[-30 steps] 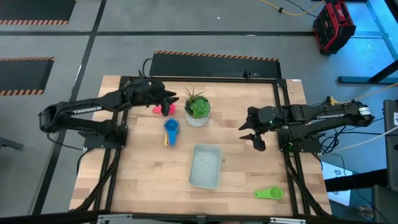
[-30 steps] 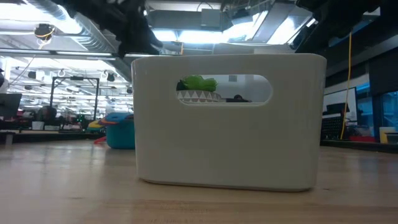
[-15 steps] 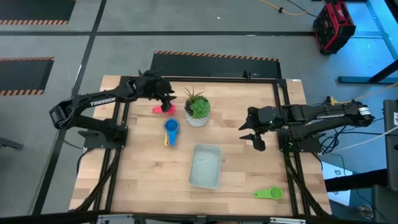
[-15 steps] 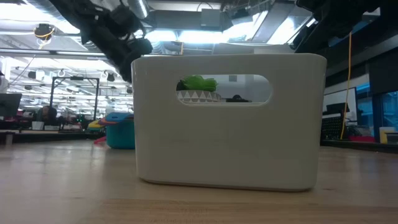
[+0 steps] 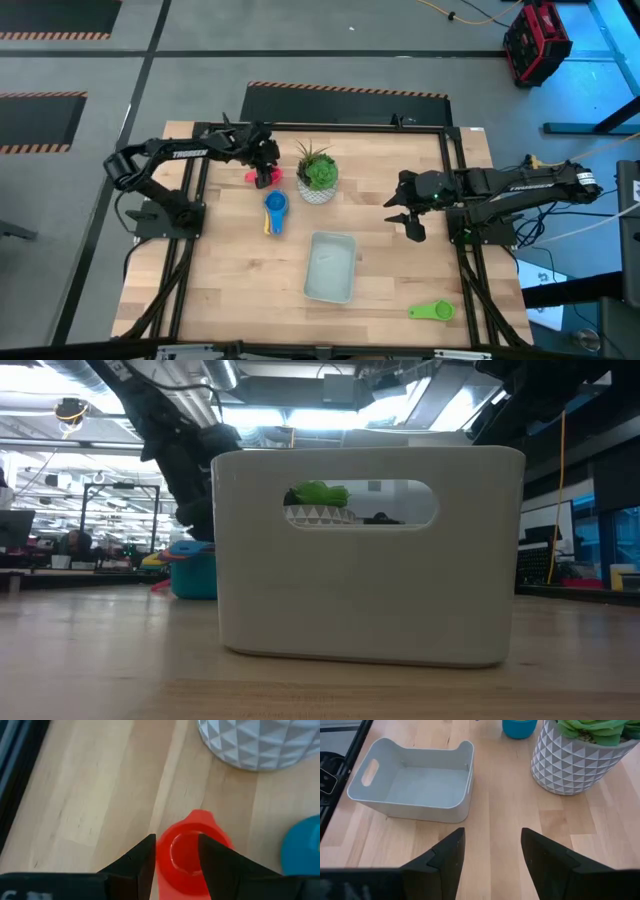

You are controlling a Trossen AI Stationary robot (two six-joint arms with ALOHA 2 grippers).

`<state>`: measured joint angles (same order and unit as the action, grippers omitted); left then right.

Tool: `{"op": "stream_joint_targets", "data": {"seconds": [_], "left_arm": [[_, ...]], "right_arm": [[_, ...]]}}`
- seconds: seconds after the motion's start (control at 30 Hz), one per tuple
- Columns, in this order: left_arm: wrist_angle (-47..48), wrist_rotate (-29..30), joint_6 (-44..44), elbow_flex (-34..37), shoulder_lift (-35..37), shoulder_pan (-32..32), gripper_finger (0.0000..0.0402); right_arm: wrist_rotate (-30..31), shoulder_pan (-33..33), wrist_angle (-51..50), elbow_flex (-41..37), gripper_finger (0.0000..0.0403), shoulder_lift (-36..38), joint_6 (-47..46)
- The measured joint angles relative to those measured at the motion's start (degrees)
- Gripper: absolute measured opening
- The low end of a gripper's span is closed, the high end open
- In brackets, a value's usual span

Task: Nest measuring cups in basket
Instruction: Stack the pink measuring cup on top of the blue measuring cup

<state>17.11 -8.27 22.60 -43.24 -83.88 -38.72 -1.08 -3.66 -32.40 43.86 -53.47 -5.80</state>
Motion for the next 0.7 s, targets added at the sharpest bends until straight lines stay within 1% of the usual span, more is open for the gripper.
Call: {"op": "stream_joint_targets", "data": {"seconds": [0.07, 0.2, 0.3, 0.5, 0.7], "left_arm": [[-0.2, 0.7, 0.4, 0.0, -1.0, 0.0, 0.014], [0.0, 5.4, -1.4, 0.0, -1.9, 0.0, 0.014], [-0.2, 7.4, -1.4, 0.0, -1.9, 0.0, 0.014], [0.4, 7.8, -2.9, 0.0, -1.9, 0.0, 0.014], [0.4, 7.4, -4.6, 0.1, -3.9, -0.3, 0.014]], "right_arm": [[0.1, 0.0, 0.0, 0.0, 0.0198, 0.0, 0.0], [0.1, 0.0, 0.0, 0.0, 0.0198, 0.0, 0.0], [0.1, 0.0, 0.0, 0.0, 0.0198, 0.0, 0.0], [0.1, 0.0, 0.0, 0.0, 0.0198, 0.0, 0.0], [0.1, 0.0, 0.0, 0.0, 0.0198, 0.0, 0.0]]}}
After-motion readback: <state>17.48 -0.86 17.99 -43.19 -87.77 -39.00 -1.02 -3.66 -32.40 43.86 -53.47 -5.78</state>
